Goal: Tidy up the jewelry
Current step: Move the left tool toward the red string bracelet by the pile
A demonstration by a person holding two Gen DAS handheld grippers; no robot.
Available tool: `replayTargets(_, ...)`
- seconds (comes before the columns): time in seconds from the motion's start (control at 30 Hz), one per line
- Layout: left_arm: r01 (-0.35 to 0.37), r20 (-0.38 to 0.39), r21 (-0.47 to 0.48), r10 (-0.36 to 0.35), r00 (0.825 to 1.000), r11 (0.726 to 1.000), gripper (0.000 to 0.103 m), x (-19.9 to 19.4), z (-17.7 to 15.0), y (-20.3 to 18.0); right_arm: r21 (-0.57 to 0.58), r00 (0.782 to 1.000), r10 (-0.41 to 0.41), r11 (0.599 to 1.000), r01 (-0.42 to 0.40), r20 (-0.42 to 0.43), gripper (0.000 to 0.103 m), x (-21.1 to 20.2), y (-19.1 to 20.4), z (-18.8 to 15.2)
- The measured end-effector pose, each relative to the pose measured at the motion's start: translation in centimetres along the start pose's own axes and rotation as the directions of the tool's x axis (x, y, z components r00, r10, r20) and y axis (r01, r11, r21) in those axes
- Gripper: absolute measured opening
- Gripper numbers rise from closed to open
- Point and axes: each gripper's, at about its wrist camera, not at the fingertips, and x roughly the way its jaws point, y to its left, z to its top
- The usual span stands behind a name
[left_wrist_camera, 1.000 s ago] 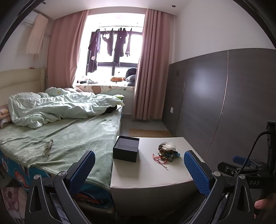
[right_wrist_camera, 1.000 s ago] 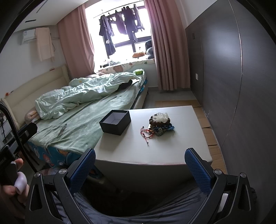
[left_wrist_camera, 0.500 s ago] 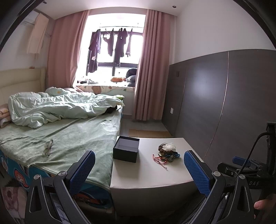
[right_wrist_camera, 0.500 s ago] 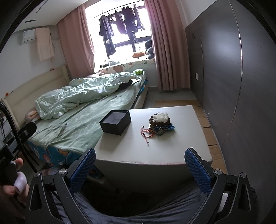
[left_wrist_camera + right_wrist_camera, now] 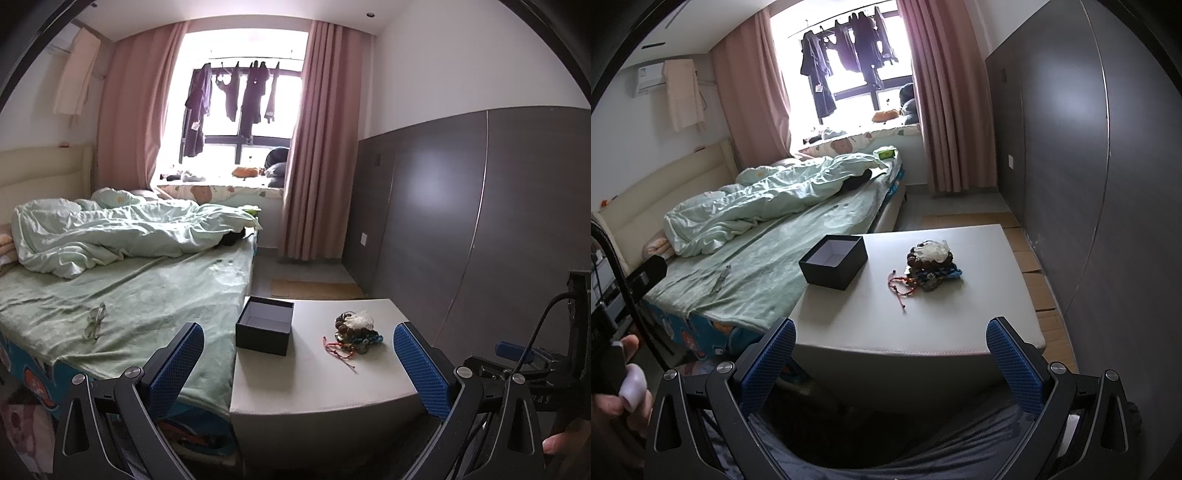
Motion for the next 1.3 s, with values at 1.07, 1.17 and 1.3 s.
replayTargets(1.07, 0.169, -0.263, -0.035, -0.173, 0.949, 0.985, 0.102, 16.3, -2.1, -0.3, 0.138, 0.99, -0.024, 0.989, 0.043, -0.142, 0.103, 11.2, -8.6, -0.3)
replayTargets(1.17, 0.19, -0.3, -0.035, -0.192, 0.934, 0.981, 0.096, 18.1, -2.5, -0.6, 0.155, 0.989, -0.008, 0.987, 0.032, -0.151, 0.103, 12.3, -9.3, -0.4)
replayTargets(1.3, 0.219, -0.357, -0.037, -0.218, 0.908, 0.975, 0.084, 20.7, -3.2, -1.3, 0.176, 0.987, 0.0, 0.984, 0.029, -0.159, 0.101, 13.5, -10.4, -0.4)
